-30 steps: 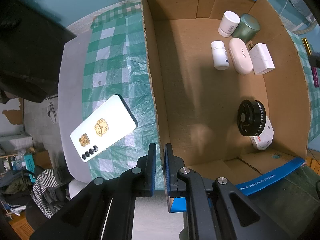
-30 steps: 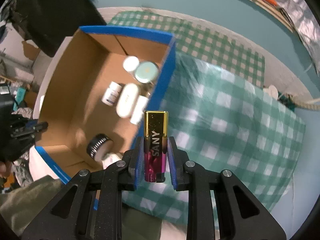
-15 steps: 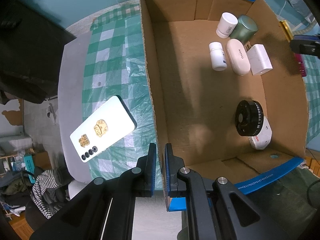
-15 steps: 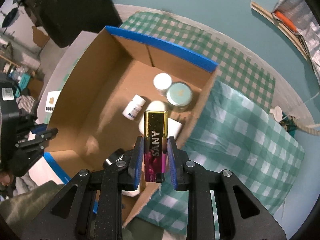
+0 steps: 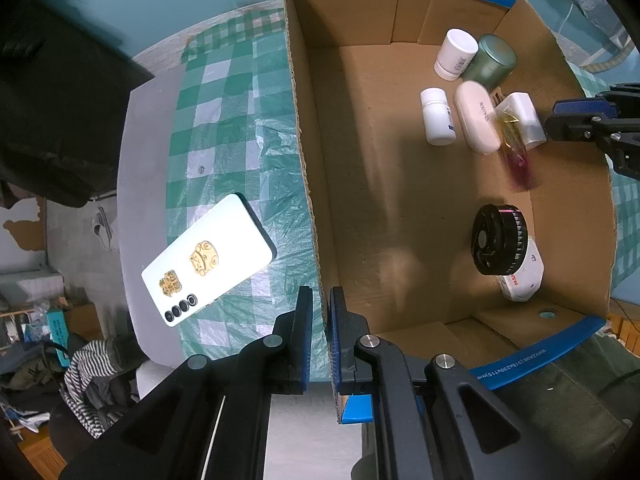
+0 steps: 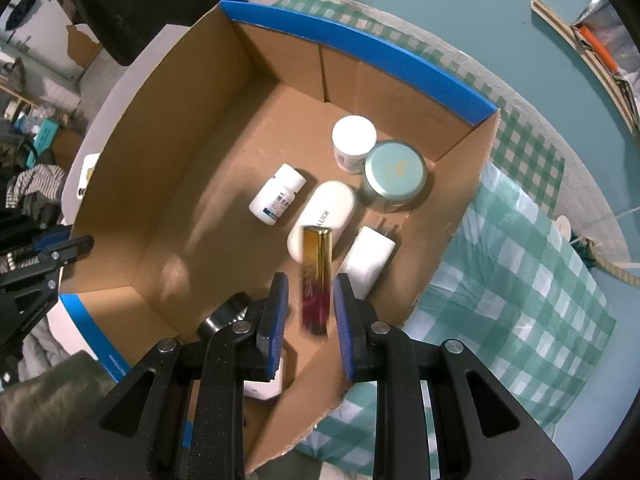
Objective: Organize rigid objects
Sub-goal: 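Carry the lighter into the box and open the right gripper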
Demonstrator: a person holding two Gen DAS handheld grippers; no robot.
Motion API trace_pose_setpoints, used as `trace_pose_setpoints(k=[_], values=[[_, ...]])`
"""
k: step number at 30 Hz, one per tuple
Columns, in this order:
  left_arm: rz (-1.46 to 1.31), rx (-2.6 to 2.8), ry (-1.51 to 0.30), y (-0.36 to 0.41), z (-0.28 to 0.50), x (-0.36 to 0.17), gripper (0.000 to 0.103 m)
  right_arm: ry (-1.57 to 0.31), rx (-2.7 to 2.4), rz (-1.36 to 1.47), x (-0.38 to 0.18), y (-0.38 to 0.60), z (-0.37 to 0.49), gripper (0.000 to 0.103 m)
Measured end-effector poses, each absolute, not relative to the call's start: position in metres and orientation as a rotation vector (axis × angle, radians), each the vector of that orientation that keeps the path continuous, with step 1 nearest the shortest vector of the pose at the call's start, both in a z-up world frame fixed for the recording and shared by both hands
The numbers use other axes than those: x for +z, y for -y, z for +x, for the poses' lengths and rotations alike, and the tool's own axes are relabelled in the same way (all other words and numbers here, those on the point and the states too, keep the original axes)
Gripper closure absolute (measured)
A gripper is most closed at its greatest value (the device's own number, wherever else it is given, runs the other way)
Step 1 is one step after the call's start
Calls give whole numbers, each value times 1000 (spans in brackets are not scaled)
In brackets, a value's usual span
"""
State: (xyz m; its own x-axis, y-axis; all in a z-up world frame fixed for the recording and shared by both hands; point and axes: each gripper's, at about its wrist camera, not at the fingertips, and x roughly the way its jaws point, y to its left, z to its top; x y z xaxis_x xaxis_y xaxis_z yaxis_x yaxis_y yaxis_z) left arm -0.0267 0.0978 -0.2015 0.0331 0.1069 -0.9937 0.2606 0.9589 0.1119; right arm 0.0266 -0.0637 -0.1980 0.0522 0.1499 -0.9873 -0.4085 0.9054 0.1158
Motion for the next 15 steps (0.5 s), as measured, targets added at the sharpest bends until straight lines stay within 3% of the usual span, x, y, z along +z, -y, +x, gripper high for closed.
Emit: trace_pose_setpoints(k=[5,9,15], values=[[295,-119,-1541,-98,-26,-201,95,-1464,424,-221,-197,65,27,81],[292,-118,-1541,-98,-26,-202,95,-1458,410,-217,-193,66,27,63],[298,-118,-1533,-97,-25,-199,95,-1435,388,-201,-182,71,26,46]])
